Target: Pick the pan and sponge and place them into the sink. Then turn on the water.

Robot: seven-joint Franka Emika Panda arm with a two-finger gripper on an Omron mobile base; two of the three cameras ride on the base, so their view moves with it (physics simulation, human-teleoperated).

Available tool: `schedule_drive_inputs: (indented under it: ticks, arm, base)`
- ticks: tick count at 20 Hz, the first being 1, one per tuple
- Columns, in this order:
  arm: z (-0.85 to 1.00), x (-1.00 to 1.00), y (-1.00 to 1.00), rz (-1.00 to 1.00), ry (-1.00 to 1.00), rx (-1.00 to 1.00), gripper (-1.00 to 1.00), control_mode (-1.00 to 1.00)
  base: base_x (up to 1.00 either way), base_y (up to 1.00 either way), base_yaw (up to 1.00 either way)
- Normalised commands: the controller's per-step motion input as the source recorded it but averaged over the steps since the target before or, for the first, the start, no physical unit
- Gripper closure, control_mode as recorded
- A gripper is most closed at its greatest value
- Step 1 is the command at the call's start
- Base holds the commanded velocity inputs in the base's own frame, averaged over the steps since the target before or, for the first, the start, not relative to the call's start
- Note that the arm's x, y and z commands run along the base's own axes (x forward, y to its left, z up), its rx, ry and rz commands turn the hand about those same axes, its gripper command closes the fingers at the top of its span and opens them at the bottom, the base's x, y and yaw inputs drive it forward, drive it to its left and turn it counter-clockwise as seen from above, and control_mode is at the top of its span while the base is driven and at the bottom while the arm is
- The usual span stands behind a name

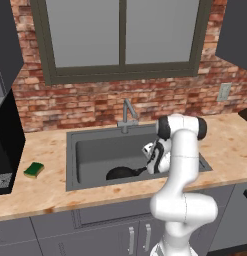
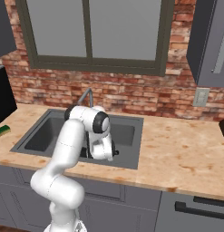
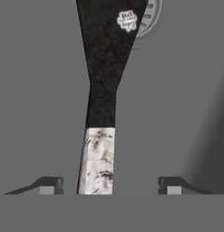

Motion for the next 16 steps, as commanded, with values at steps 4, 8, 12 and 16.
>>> schedule_drive_inputs:
  ticks: [4, 8, 12, 16]
  arm:
    - [0.43, 0.07, 0.00, 0.00, 0.00, -0.01, -1.00, -1.00]
    - [0.48, 0.01, 0.01, 0.00, 0.00, 0.00, -1.00, -1.00]
    - [0.57, 0.00, 0.05, -0.01, 0.00, 0.00, -1.00, -1.00]
    - [0.77, -0.04, 0.01, -0.10, -0.01, 0.00, -1.00, -1.00]
  base:
    - [0.00, 0.00, 0.00]
    - [0.00, 0.00, 0.00]
    - [0.00, 0.00, 0.00]
    - [0.00, 0.00, 0.00]
